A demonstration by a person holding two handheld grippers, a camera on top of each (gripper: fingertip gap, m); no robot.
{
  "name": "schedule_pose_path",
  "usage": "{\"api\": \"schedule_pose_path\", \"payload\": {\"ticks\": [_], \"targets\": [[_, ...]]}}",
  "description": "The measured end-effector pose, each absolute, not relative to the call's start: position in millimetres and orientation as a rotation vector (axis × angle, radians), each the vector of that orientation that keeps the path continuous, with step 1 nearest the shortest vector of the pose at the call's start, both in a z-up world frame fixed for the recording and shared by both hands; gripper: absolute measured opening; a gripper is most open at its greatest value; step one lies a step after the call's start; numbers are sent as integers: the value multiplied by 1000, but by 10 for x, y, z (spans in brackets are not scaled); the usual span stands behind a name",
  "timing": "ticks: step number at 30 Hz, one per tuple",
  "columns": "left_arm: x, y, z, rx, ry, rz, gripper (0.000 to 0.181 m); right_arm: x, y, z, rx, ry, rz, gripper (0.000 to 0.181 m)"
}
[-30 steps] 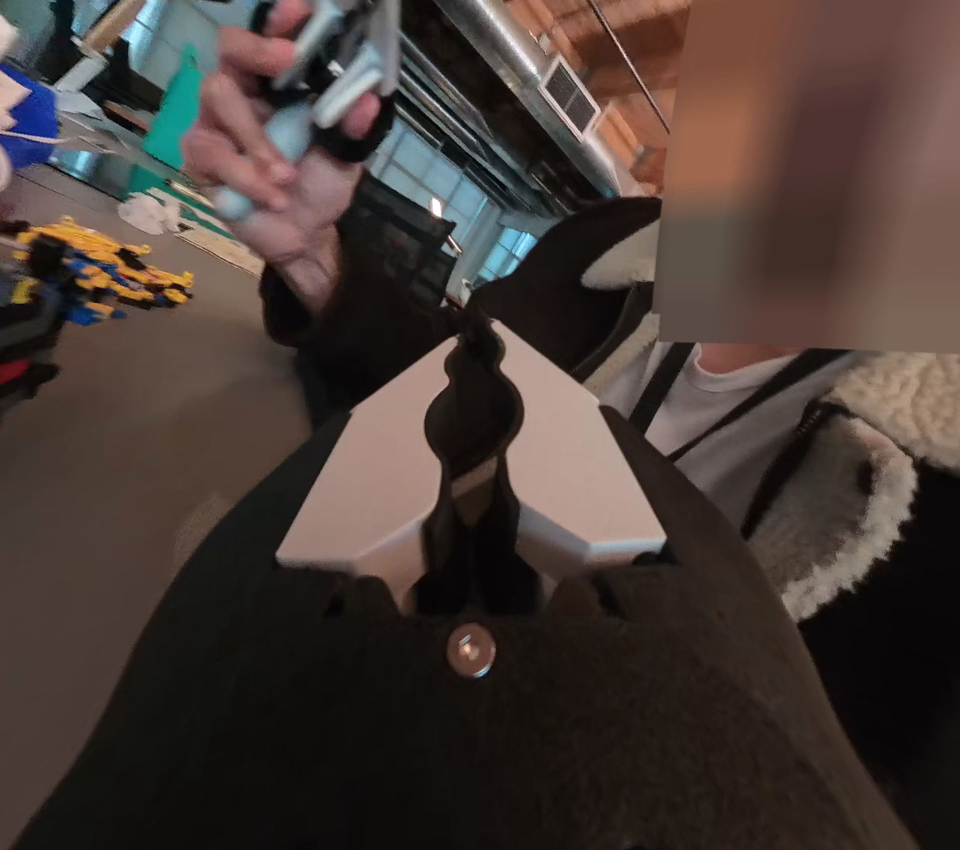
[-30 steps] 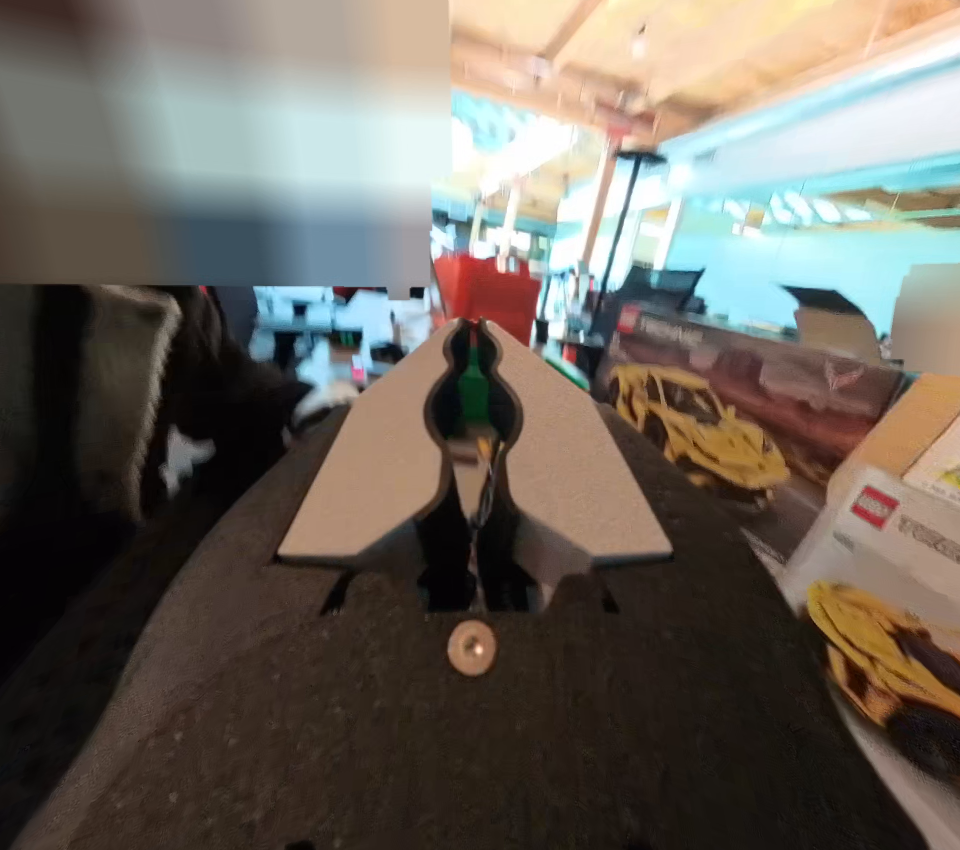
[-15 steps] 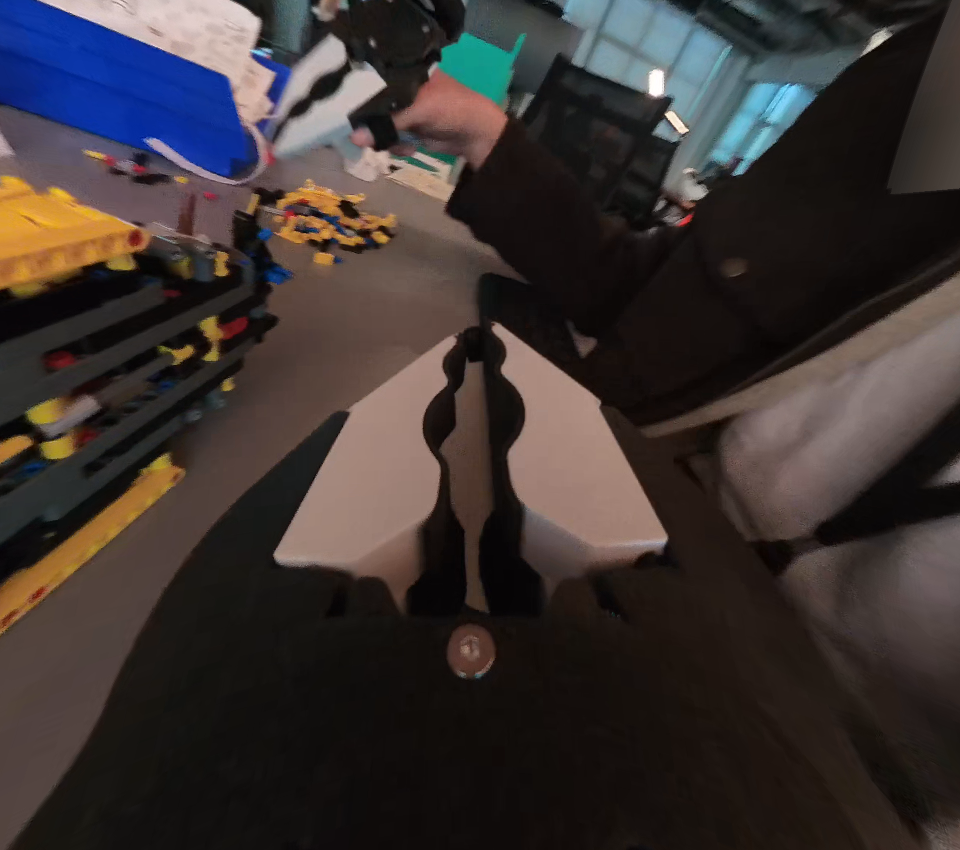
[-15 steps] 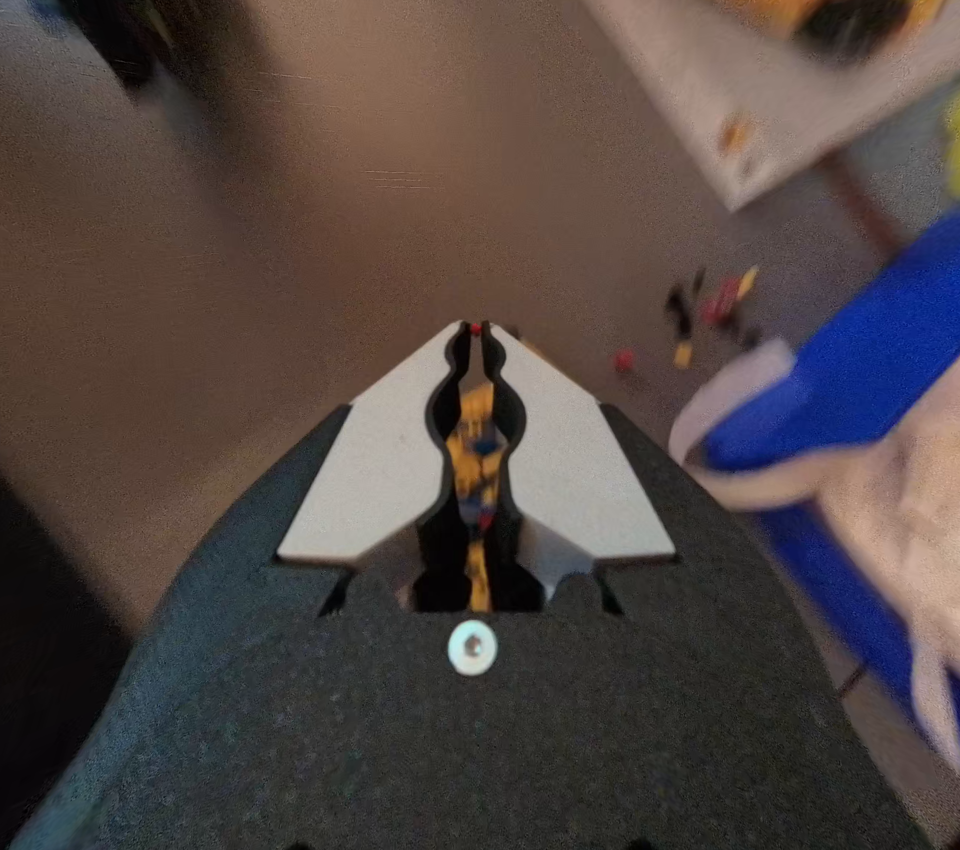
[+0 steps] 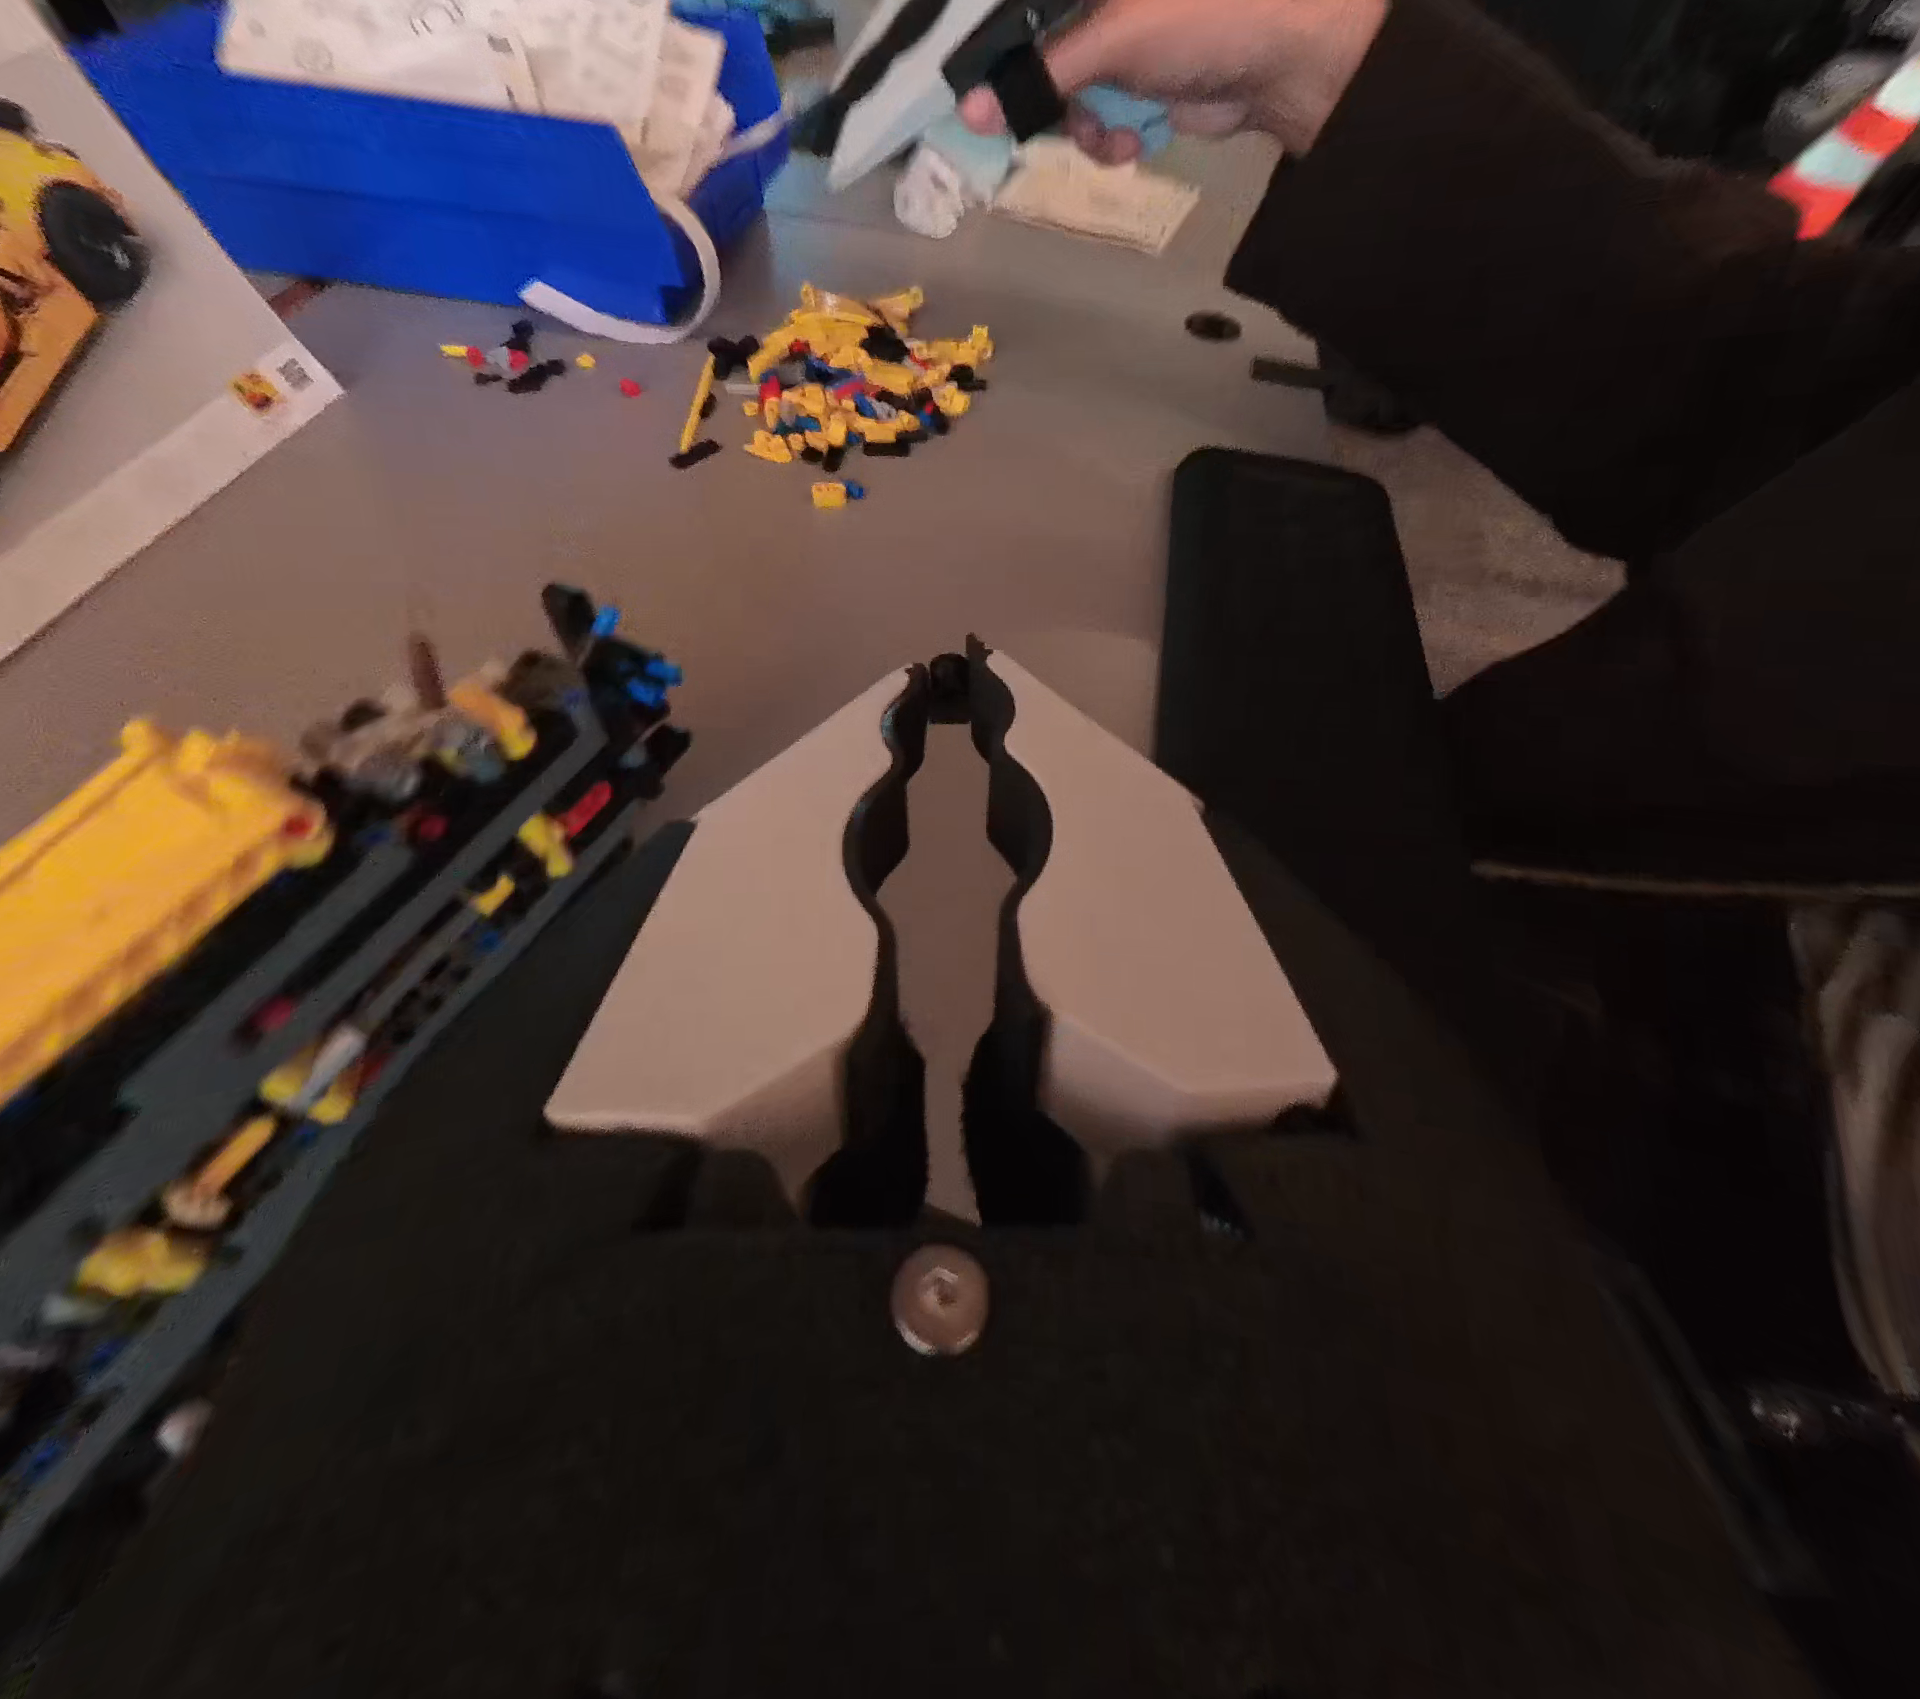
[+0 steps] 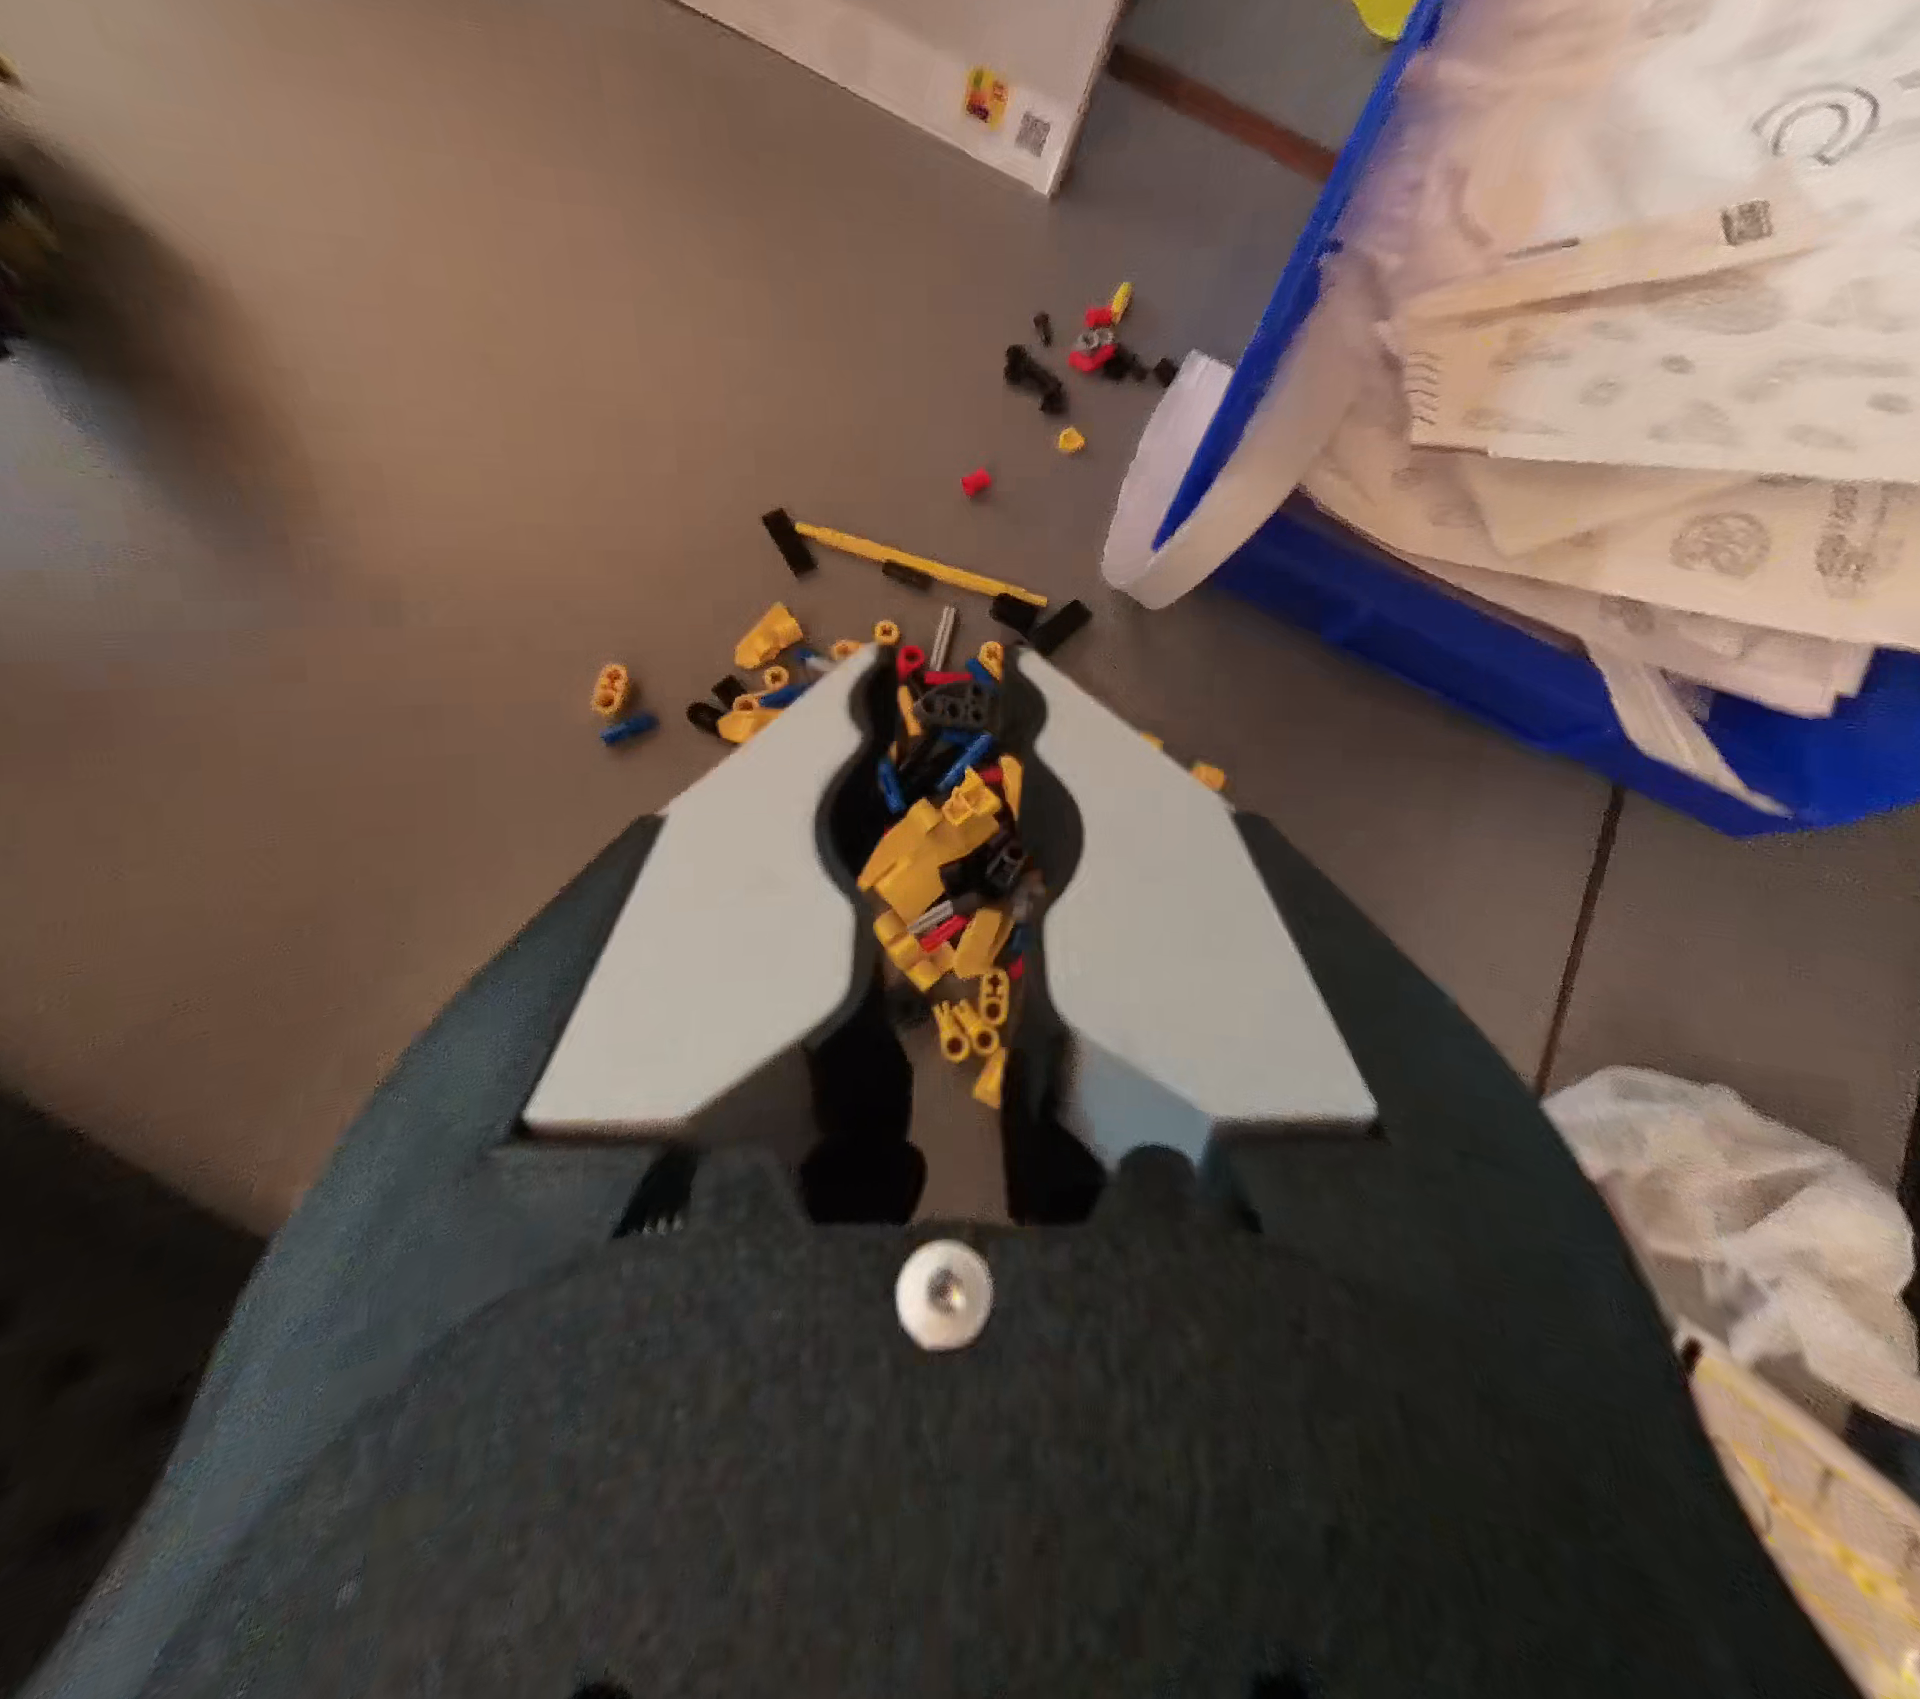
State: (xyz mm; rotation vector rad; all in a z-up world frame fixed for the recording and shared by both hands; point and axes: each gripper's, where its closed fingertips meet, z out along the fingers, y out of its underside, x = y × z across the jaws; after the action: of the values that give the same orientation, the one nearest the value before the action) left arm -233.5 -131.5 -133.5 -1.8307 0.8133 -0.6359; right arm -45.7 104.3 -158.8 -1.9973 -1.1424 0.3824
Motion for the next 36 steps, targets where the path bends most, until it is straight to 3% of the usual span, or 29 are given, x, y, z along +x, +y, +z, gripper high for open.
{"api": "schedule_pose_path", "payload": {"ticks": [4, 10, 17, 20, 23, 27, 32, 33, 35, 36], "targets": [[-1750, -822, -1144, -1972, 909, -643, 7, -149, 1101, -1951, -2166, -1036, 304, 37], [-729, 351, -1624, -2293, 1006, -578, 7, 47, 883, -1817, -2023, -732, 569, 22], [-440, 971, -2341, -2554, 961, -528, 8, 400, 689, -1444, -1929, -731, 657, 22], [-431, 1020, -2344, -2565, 911, -536, 28, 466, 646, -1383, -1910, -702, 731, 23], [-483, 1076, -2102, -2495, 890, -538, 34, 507, 552, -1384, -1907, -722, 758, 23], [-803, 879, -1135, -2172, 923, -524, 34, 497, 303, -1324, -1829, -875, 714, 37], [-2224, 117, 73, -1683, 874, -193, 32, 113, -67, -1190, -1639, -1073, 668, 34], [-2533, -68, 160, -1641, 838, -161, 29, -82, -159, -1174, -1626, -1096, 727, 34], [-2968, -483, -4, -1728, 857, -226, 5, -586, -367, -1149, -1579, -1165, 878, 36], [-3091, -679, -157, -1791, 891, -295, 9, -859, -451, -1150, -1543, -1215, 933, 37]]}}
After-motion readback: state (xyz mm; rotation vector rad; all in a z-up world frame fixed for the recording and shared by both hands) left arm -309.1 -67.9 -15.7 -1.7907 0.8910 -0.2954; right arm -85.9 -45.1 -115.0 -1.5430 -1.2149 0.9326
